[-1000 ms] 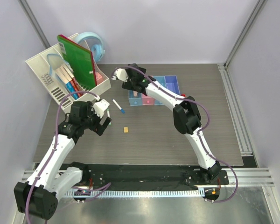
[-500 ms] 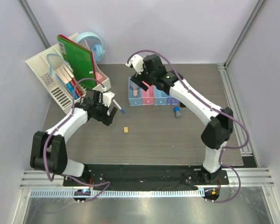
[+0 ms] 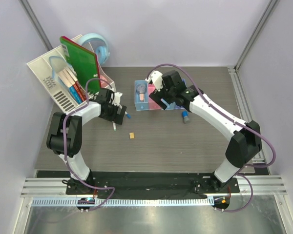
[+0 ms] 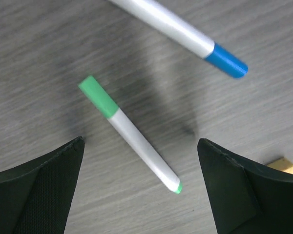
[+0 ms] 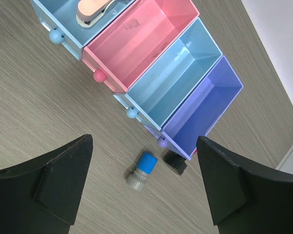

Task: Sort the stationery into containers
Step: Pick up the pen from the center of the board, then place the pen in the storage box, then pick up the pen from the center of the board.

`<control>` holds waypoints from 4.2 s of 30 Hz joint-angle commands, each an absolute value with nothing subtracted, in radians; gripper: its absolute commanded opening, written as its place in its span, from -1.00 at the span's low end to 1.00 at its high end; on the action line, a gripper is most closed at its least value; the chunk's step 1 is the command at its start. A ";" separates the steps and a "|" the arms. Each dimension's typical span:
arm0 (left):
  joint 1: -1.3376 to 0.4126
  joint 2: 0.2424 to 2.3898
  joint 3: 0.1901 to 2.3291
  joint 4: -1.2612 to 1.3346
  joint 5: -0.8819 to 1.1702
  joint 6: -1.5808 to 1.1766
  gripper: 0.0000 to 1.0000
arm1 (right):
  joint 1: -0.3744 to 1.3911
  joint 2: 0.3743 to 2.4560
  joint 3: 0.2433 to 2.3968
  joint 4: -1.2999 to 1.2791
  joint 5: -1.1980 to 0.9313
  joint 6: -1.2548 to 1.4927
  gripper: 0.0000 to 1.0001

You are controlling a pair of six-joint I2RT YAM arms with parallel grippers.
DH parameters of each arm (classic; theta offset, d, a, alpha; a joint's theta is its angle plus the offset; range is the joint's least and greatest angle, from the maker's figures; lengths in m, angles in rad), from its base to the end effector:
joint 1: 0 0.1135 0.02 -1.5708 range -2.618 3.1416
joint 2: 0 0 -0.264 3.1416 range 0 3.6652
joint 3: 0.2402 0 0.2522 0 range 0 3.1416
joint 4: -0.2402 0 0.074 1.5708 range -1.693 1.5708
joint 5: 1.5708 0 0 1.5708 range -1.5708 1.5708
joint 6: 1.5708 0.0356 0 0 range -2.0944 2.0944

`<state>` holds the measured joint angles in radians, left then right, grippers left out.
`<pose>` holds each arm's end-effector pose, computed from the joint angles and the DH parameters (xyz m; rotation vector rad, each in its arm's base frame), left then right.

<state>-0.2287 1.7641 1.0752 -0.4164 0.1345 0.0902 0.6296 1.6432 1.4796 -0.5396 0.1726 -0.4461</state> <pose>0.3369 -0.0833 0.1655 0.4674 2.6371 -0.2239 0.3057 0.2151 0.3256 -1.0807 1.9887 -0.0989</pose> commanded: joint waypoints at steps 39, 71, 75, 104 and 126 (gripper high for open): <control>-0.112 1.166 0.999 -0.384 0.033 0.110 -1.00 | 0.719 1.942 1.781 -0.514 -0.094 -0.324 0.80; -0.095 0.980 0.928 -0.408 -0.038 0.150 -1.00 | 0.833 2.477 2.106 -0.529 -0.126 -0.371 0.18; -0.095 0.991 0.934 -0.414 -0.049 0.164 -1.00 | 0.830 2.476 2.071 -0.531 -0.187 -0.362 0.05; -0.083 1.184 1.008 -0.339 -0.008 0.126 -1.00 | 0.842 1.964 1.735 -0.580 -0.034 -0.377 -0.92; -0.156 1.820 1.503 -0.334 0.716 -0.089 -1.00 | 0.767 1.513 1.342 -0.522 0.477 -0.633 -0.93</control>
<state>-0.1112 1.7241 1.3819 -0.3843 0.5415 -0.0265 0.7925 1.6257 1.3918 -0.5747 0.3832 -0.5655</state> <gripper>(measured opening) 0.030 0.125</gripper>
